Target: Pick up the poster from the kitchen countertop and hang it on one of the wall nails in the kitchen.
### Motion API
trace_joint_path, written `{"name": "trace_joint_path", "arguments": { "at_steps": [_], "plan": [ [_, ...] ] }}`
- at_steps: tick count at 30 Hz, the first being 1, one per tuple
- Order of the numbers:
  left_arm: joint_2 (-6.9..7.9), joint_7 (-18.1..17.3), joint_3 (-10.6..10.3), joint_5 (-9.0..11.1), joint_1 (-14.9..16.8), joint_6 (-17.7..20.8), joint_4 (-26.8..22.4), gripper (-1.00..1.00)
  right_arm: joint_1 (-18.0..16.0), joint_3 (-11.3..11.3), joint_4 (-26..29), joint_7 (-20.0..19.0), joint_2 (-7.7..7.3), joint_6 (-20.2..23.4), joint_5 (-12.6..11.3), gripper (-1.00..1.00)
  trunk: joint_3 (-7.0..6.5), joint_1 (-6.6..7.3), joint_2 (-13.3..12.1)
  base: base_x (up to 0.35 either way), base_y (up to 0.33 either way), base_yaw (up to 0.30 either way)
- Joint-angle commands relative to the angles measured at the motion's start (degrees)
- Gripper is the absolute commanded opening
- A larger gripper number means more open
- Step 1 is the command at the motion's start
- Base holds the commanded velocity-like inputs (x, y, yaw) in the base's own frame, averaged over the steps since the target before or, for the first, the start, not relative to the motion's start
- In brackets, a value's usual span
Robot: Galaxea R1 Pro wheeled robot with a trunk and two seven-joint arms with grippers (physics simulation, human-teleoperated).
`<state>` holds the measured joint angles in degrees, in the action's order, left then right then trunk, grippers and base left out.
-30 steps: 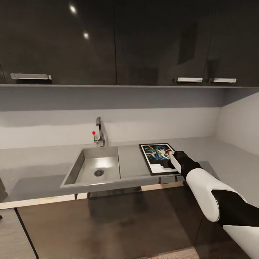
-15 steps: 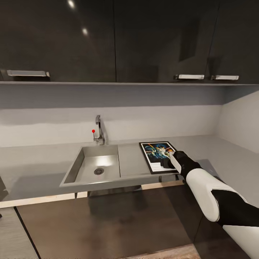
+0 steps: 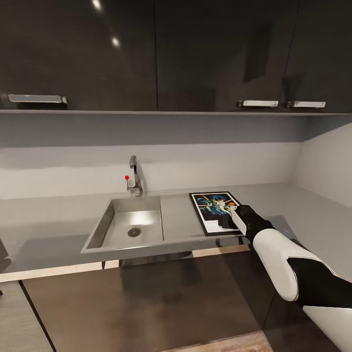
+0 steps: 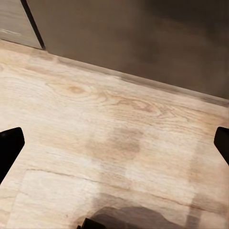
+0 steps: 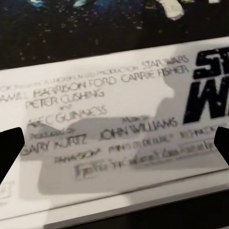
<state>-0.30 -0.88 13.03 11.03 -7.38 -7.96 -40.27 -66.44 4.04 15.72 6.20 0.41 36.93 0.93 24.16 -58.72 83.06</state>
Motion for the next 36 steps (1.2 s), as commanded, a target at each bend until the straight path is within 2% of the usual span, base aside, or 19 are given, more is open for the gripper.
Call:
{"name": "trace_joint_path", "arguments": {
  "at_steps": [1, 36],
  "plan": [
    [-0.04, -0.09, 0.06, 0.48, -0.01, -0.04, -0.07, 1.0, 0.03, 0.36, 0.01, 0.13, 0.04, 0.25, 0.09, 1.0, 0.07, -0.01, 0.02, 0.0, 0.0, 0.0],
    [0.01, -0.09, 0.06, 0.48, -0.01, -0.03, -0.08, 1.0, 0.08, 0.36, -1.04, 0.12, 0.03, 0.25, 0.03, 1.0, 0.45, -0.01, 0.02, -0.006, 0.0, 0.0]
  ]
}}
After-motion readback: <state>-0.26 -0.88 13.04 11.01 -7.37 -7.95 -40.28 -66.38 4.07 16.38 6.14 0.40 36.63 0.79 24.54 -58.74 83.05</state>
